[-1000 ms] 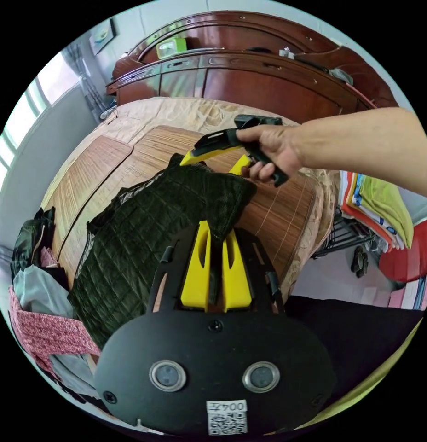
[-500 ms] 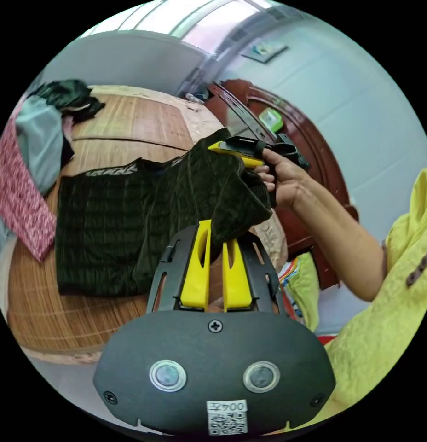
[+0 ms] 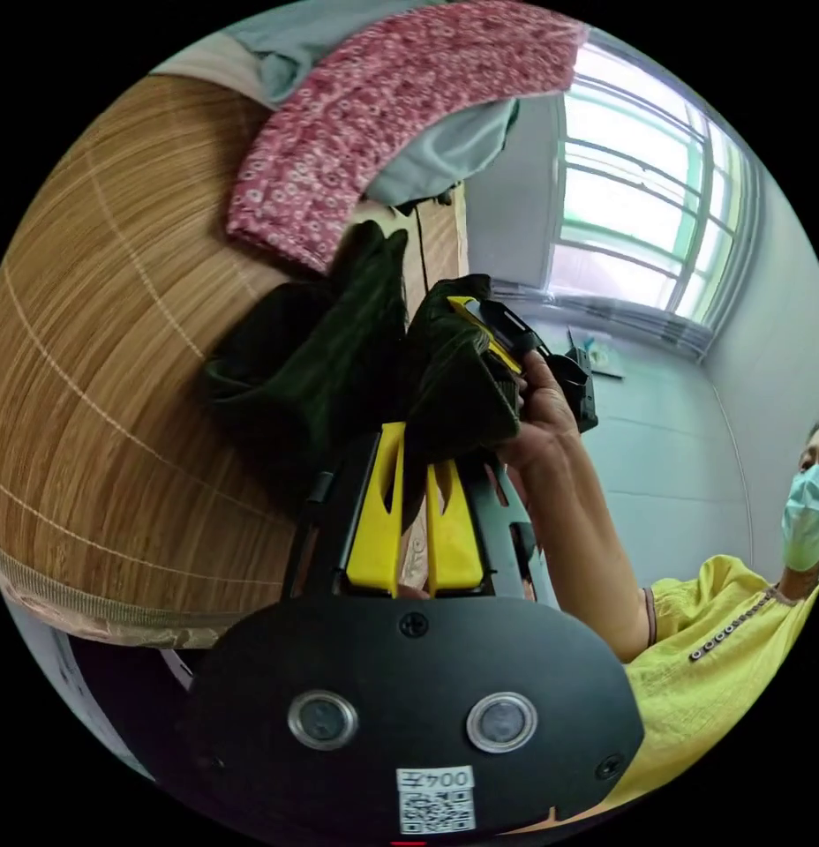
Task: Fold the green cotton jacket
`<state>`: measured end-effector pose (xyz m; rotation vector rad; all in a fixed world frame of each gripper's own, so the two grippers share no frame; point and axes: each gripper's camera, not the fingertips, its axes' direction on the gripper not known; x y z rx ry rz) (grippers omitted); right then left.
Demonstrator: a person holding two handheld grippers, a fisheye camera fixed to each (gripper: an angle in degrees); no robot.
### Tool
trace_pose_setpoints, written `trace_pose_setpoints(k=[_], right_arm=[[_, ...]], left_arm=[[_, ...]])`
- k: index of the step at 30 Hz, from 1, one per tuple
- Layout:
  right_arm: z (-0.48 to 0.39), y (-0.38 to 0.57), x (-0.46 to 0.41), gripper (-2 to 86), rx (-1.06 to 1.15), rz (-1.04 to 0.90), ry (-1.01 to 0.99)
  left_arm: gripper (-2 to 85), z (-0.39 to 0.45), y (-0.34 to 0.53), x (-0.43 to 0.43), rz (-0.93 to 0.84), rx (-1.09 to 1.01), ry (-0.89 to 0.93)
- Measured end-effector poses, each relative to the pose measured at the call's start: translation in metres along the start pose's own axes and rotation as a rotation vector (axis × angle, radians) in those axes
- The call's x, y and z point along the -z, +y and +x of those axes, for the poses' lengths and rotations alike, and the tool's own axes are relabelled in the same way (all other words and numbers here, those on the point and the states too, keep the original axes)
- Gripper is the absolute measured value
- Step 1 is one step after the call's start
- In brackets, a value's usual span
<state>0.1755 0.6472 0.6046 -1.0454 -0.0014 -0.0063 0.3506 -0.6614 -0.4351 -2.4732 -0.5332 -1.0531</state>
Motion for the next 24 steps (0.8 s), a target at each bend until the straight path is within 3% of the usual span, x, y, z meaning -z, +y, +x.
trace_pose_setpoints(k=[8, 15, 19, 24], right_arm=[[-0.056, -0.001, -0.089, 11.3, 0.167, -0.126, 0.122], [-0.058, 0.038, -0.017, 9.5, 0.329, 0.017, 0.083], [-0.007, 0.105, 0.009, 9.3, 0.273, -0.002, 0.027], [0.029, 0.194, -0.004, 10.5, 0.19, -0.044, 0.031]], left_arm=[[-0.1, -0.09, -0.031, 0.029, 0.008, 0.171, 0.102], [0.6, -0.083, -0.031, 0.085, -0.024, 0.092, 0.078], [0.3, -0.04, -0.048, 0.112, -0.06, -0.092, -0.066], [0.1, 0.027, -0.093, 0.059, -0.205, -0.423, -0.218]])
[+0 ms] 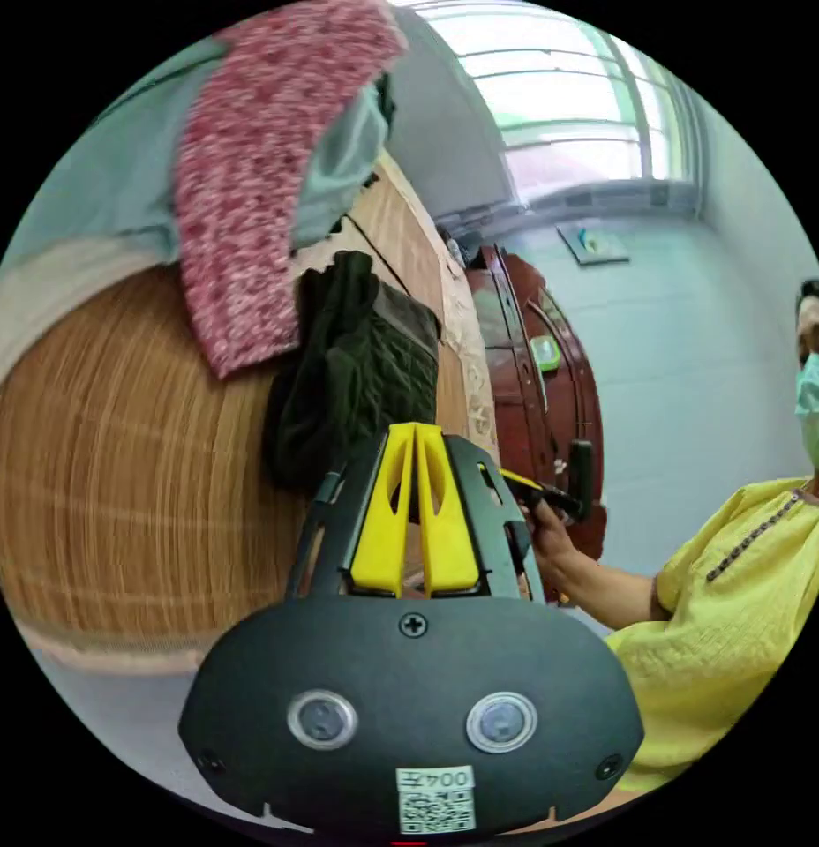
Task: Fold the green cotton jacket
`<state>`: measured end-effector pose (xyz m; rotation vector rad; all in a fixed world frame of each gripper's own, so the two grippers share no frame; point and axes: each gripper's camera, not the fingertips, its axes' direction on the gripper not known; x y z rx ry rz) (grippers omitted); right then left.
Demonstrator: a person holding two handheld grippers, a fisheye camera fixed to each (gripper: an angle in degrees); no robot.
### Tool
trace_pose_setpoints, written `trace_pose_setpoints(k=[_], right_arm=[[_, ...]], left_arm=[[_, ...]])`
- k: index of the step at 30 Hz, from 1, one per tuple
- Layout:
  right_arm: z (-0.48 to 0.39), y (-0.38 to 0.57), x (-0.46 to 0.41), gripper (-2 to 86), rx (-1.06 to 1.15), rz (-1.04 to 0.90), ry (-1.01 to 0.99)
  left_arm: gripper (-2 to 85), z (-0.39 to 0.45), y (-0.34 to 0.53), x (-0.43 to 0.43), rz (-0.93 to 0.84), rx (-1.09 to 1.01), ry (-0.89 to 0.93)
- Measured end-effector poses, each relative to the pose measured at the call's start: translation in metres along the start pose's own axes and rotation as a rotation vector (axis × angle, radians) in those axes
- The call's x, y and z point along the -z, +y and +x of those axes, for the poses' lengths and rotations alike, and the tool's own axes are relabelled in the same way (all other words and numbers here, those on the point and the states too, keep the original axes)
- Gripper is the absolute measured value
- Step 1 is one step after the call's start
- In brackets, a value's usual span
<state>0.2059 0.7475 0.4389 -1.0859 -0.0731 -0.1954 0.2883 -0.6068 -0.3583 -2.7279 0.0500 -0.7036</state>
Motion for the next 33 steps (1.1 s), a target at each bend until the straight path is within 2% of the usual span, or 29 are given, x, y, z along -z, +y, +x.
trace_pose_setpoints(k=[2, 5, 9, 16, 21, 25, 29, 31, 33], right_arm=[[-0.005, 0.026, -0.014, 10.9, 0.001, -0.023, 0.037], [-0.02, 0.056, -0.043, 11.2, 0.039, -0.047, 0.11], [-0.041, 0.072, -0.086, 11.6, 0.077, -0.048, 0.222], [-0.065, 0.071, -0.132, 10.7, 0.129, 0.051, 0.269], [-0.059, 0.072, -0.131, 4.7, 0.22, 0.07, 0.382], [0.005, 0.081, -0.136, 2.9, 0.091, 0.054, 0.371], [0.023, 0.08, -0.139, 1.3, 0.107, 0.001, 0.261], [0.035, 0.089, -0.121, 0.0, 0.009, 0.007, 0.264], [0.036, 0.099, -0.102, -0.4, -0.016, 0.063, 0.274]], left_arm=[[0.1, 0.018, -0.041, -0.041, -0.104, -0.153, -0.079], [0.1, 0.023, -0.077, -0.102, -0.248, -0.252, -0.222], [0.3, 0.01, -0.095, -0.16, -0.399, -0.212, -0.316], [0.3, -0.005, -0.091, -0.159, -0.286, -0.009, -0.178], [0.3, 0.011, -0.097, -0.165, -0.324, -0.019, -0.213], [0.3, 0.017, -0.077, -0.181, -0.287, 0.038, -0.165], [0.2, 0.037, -0.06, -0.18, -0.166, 0.057, -0.202], [0.1, 0.054, -0.06, -0.174, -0.163, 0.084, -0.224], [0.1, 0.083, -0.058, -0.164, -0.129, -0.004, -0.258]])
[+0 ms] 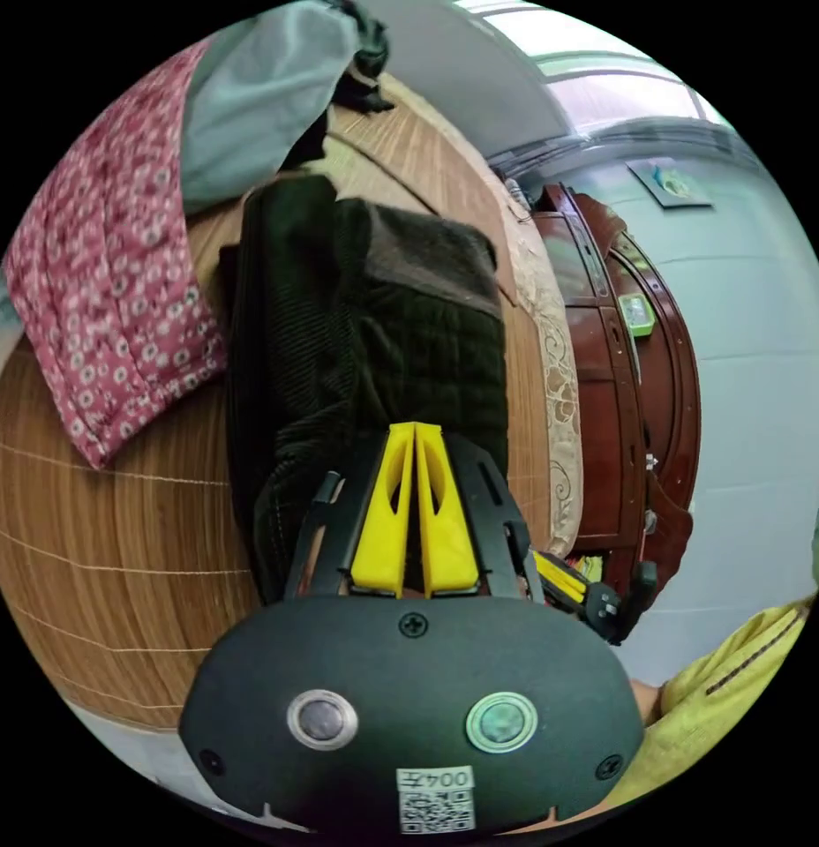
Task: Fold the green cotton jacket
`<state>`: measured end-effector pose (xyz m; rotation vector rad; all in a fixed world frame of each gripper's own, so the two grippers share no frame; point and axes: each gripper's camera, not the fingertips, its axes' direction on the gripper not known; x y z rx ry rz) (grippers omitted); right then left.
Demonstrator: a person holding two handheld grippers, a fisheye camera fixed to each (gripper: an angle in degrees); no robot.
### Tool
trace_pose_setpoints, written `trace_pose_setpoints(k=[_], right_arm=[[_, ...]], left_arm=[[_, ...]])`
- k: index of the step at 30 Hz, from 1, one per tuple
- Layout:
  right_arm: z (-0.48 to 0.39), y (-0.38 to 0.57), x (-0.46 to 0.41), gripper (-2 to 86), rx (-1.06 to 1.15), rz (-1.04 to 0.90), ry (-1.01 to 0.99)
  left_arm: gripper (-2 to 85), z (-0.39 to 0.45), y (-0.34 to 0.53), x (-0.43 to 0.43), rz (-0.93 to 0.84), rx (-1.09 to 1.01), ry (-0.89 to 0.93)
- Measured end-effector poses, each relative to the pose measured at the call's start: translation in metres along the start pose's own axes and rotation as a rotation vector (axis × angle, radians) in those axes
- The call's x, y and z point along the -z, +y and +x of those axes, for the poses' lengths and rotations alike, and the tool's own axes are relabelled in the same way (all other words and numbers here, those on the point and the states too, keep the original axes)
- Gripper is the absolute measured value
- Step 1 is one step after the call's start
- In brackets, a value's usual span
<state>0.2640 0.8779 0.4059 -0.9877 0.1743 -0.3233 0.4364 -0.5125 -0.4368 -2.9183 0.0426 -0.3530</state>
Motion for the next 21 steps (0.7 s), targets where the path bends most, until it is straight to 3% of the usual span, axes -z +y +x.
trace_pose_setpoints(k=[4, 7, 11, 15, 21], right_arm=[[-0.026, -0.014, 0.02, -0.7, 0.121, 0.138, -0.056], [-0.046, -0.042, -0.034, -0.7, 0.178, -0.052, -0.05], [-0.07, -0.055, -0.055, -0.8, 0.249, -0.095, 0.015], [-0.081, -0.048, -0.062, -0.8, 0.244, -0.062, 0.123], [-0.05, -0.051, -0.051, -0.7, 0.222, -0.144, 0.062]], left_arm=[[0.2, 0.038, 0.007, 0.011, 0.033, -0.14, -0.319], [0.3, 0.048, 0.01, -0.013, -0.053, -0.259, -0.553], [0.2, 0.094, 0.024, -0.045, -0.049, -0.458, -0.856], [0.1, 0.095, 0.023, -0.043, -0.025, -0.438, -0.827], [0.1, 0.081, -0.016, -0.014, -0.203, -0.3, -0.591]])
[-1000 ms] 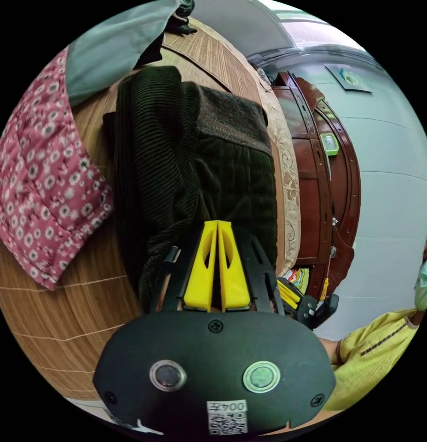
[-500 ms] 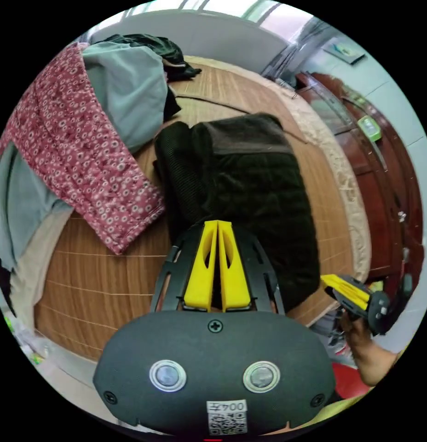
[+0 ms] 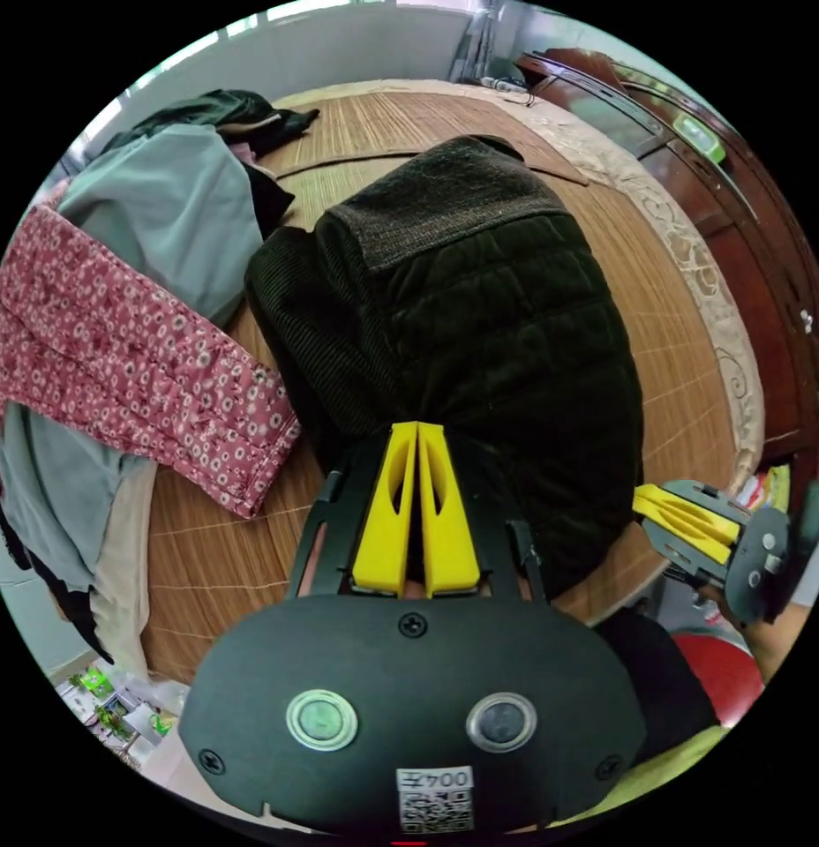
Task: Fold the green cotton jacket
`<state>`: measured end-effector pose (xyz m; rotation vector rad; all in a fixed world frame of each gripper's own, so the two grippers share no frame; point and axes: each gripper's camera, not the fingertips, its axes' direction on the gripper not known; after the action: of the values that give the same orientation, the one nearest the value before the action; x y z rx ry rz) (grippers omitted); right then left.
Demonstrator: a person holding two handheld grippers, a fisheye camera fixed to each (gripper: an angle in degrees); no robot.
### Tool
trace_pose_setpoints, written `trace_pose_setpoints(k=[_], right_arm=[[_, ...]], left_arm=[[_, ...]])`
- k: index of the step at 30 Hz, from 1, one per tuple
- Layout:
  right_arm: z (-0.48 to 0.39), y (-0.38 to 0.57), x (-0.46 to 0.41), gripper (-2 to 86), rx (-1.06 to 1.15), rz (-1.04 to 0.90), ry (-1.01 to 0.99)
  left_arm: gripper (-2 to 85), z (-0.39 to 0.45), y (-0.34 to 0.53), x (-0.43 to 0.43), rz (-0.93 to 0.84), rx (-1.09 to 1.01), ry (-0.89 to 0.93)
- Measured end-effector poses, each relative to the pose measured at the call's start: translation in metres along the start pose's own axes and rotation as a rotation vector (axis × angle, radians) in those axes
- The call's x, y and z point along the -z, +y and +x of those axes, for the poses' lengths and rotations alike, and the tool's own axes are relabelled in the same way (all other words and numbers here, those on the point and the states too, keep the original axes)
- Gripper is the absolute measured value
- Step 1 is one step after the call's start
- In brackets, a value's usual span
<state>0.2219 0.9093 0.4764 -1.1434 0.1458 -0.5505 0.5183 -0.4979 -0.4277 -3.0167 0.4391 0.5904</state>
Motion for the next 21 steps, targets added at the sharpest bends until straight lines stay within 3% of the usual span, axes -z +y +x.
trace_pose_setpoints(k=[2, 4, 7, 14, 17, 21], right_arm=[[0.022, 0.001, 0.008, -0.7, -0.039, -0.047, -0.082], [0.058, 0.01, 0.017, -0.6, -0.103, -0.125, -0.299], [0.099, 0.046, 0.035, -0.4, -0.237, -0.131, -0.564], [0.138, 0.144, 0.098, 3.7, -0.456, -0.015, -0.617], [0.15, 0.168, 0.128, 6.7, -0.576, 0.093, -0.741], [0.148, 0.169, 0.163, 10.2, -0.612, 0.237, -0.687]], left_arm=[[0.0, -0.024, -0.005, 0.014, -0.115, 0.024, 0.162], [0.0, -0.04, 0.01, 0.029, -0.156, 0.055, 0.26], [0.0, -0.061, 0.064, 0.059, -0.165, 0.072, 0.273], [0.0, -0.106, 0.252, 0.092, -0.275, 0.289, 0.263], [0.1, -0.118, 0.313, 0.094, -0.327, 0.414, 0.255], [0.1, -0.132, 0.354, 0.099, -0.31, 0.57, 0.268]])
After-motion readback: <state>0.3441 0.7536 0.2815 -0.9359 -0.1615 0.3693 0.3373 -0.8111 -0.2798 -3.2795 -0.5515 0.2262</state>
